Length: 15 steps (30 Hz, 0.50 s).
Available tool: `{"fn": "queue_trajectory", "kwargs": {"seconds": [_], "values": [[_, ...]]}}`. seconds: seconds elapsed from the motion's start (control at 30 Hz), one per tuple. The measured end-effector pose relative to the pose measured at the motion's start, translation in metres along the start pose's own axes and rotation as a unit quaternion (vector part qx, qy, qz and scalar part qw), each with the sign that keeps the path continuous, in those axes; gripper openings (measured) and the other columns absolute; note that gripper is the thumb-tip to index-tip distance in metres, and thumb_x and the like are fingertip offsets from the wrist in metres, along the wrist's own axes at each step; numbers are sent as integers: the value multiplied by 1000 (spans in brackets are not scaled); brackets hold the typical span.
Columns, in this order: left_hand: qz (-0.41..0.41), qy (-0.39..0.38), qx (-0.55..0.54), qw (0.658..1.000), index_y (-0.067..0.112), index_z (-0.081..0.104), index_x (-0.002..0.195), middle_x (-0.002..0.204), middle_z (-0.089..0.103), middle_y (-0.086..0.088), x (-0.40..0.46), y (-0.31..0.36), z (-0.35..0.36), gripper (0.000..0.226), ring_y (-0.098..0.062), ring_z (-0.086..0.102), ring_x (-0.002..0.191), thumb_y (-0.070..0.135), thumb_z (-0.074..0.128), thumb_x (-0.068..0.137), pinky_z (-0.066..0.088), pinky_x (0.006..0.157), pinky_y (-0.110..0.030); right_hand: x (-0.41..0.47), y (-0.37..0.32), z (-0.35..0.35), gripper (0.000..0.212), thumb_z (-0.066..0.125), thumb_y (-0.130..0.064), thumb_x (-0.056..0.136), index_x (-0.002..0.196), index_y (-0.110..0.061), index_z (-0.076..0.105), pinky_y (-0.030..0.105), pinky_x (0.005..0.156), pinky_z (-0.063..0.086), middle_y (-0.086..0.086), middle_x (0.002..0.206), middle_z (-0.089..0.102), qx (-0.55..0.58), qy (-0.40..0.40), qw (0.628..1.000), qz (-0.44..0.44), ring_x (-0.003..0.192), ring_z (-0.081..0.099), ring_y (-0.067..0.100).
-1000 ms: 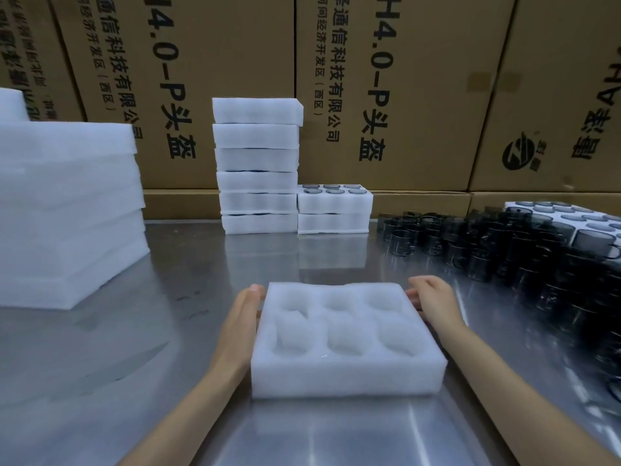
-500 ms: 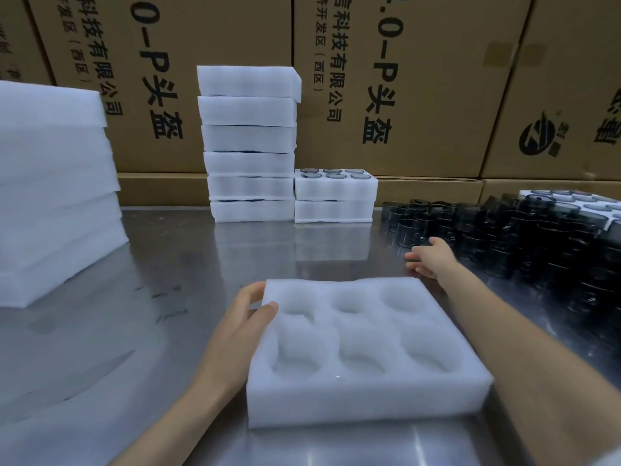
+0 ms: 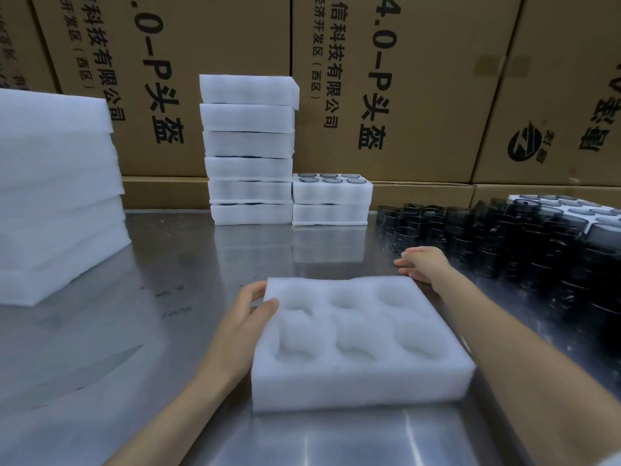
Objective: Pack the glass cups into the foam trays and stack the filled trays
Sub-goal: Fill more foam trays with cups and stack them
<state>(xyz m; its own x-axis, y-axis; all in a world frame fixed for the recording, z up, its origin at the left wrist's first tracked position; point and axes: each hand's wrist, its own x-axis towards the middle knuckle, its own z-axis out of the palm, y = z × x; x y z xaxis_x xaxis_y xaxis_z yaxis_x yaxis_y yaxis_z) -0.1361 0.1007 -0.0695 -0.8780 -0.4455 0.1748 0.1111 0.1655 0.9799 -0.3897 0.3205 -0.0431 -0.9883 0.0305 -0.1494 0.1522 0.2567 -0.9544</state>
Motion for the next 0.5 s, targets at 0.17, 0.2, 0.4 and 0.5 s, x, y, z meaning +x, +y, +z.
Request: {"fn": "queue_trajectory", "kwargs": {"seconds": [0.17, 0.2, 0.4, 0.5], "values": [[-1, -4, -1, 1000, 36, 59, 105, 102, 68, 19, 0, 0, 1, 19, 3, 63, 94, 34, 59, 87, 46, 79, -25, -4, -7, -1, 32, 52, -15, 96, 128, -11, 52, 18, 65, 47, 5, 94, 71, 7, -81, 996, 41, 69, 59, 9], [-1, -4, -1, 1000, 36, 59, 105, 101, 68, 20, 0, 1, 2, 20, 3, 63, 93, 35, 59, 85, 46, 78, -24, -3, -7, -1, 37, 52, -13, 96, 133, -14, 47, 18, 66, 47, 5, 94, 71, 13, -97, 994, 37, 69, 59, 9], [-5, -5, 10, 1000, 38, 59, 105, 96, 67, 26, 2, 0, 2, 35, 4, 63, 91, 45, 53, 71, 47, 81, -27, 5, -7, 0, 39, 53, -10, 94, 132, -16, 48, 12, 36, 37, 1, 80, 66, 7, -112, 993, 36, 53, 43, 6], [-6, -5, 11, 1000, 38, 59, 104, 99, 68, 21, 2, 1, 2, 34, 1, 64, 93, 45, 53, 71, 48, 83, -29, 0, -5, -1, 27, 57, -17, 92, 119, -12, 58, 13, 36, 35, 0, 74, 61, -14, -105, 994, 27, 51, 40, 6]]}}
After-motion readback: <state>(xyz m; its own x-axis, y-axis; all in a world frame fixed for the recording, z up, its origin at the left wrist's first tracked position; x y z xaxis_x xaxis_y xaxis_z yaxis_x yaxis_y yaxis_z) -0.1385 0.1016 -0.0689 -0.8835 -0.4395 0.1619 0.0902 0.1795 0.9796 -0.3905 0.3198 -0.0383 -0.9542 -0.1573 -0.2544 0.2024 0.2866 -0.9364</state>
